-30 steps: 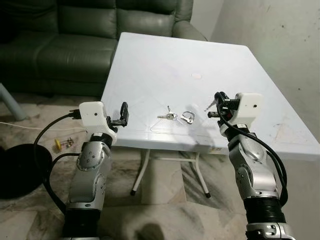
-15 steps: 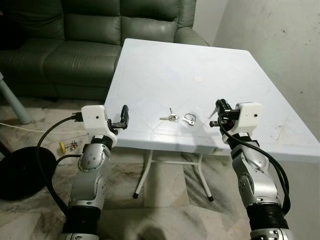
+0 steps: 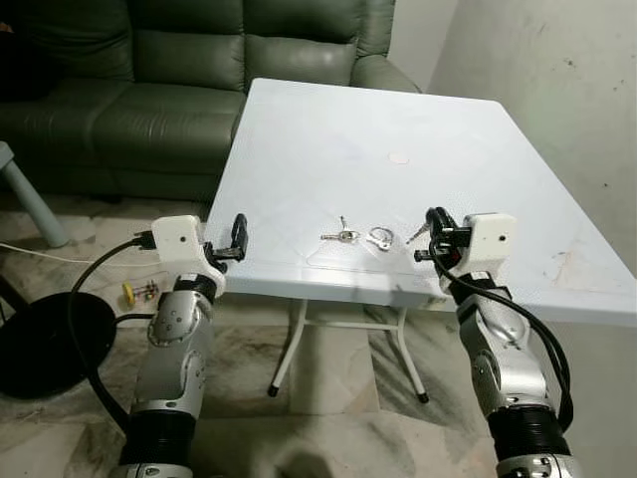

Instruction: Hang keys on a hook

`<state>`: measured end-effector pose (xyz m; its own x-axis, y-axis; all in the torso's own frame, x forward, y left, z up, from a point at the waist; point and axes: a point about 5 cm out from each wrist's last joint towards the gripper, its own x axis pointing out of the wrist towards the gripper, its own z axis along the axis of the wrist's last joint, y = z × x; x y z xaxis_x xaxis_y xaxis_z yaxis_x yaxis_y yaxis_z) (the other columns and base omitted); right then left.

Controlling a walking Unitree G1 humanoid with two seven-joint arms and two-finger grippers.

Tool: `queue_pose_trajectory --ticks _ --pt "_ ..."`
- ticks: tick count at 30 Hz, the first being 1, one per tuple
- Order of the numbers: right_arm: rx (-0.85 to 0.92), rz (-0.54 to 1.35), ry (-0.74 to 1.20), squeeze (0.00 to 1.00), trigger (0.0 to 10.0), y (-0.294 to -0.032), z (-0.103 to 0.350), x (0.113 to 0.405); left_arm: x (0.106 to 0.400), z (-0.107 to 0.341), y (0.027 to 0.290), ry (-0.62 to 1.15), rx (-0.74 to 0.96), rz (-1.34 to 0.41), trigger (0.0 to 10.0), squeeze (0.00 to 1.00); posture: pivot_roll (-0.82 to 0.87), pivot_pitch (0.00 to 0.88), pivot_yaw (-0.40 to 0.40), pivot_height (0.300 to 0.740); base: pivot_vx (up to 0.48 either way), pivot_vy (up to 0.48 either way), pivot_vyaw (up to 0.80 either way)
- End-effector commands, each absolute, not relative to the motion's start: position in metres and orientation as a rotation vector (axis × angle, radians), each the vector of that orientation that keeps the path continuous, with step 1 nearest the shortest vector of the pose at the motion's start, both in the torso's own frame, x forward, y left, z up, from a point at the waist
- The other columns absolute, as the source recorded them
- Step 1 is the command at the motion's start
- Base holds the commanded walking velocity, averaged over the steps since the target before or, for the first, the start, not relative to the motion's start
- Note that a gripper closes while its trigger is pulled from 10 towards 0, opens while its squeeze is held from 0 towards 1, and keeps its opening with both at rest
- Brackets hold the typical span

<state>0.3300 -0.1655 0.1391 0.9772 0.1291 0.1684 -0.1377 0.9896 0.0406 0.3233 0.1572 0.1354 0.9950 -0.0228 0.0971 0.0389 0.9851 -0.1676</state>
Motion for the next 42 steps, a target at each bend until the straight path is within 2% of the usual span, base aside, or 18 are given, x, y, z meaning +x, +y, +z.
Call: queue_pose_trajectory --ticks 1,24,36,42 --pt "0.051 0.104 -0.189 0.00 10.0 -0.170 0.143 0.328 0.323 0.135 0.157 -0.098 -0.178 -0.030 10.0 0.00 0.06 0.010 -0.091 0.740 0.000 0.442 0.00" --pt "0.017 0.101 -0.167 0.00 10.0 -0.179 0.142 0.324 0.321 0.133 0.159 -0.100 -0.220 -0.006 10.0 0.00 0.05 0.000 -0.121 0.740 0.000 0.473 0.00" --pt "0.016 0.095 -0.131 0.00 10.0 -0.185 0.138 0.322 0.321 0.130 0.156 -0.091 -0.223 0.011 10.0 0.00 0.04 0.000 -0.127 0.740 0.000 0.022 0.00" --pt "0.022 0.079 -0.097 0.00 10.0 -0.188 0.134 0.322 0.325 0.134 0.156 -0.100 -0.218 0.009 10.0 0.00 0.04 0.000 -0.120 0.740 0.000 0.000 -0.60"
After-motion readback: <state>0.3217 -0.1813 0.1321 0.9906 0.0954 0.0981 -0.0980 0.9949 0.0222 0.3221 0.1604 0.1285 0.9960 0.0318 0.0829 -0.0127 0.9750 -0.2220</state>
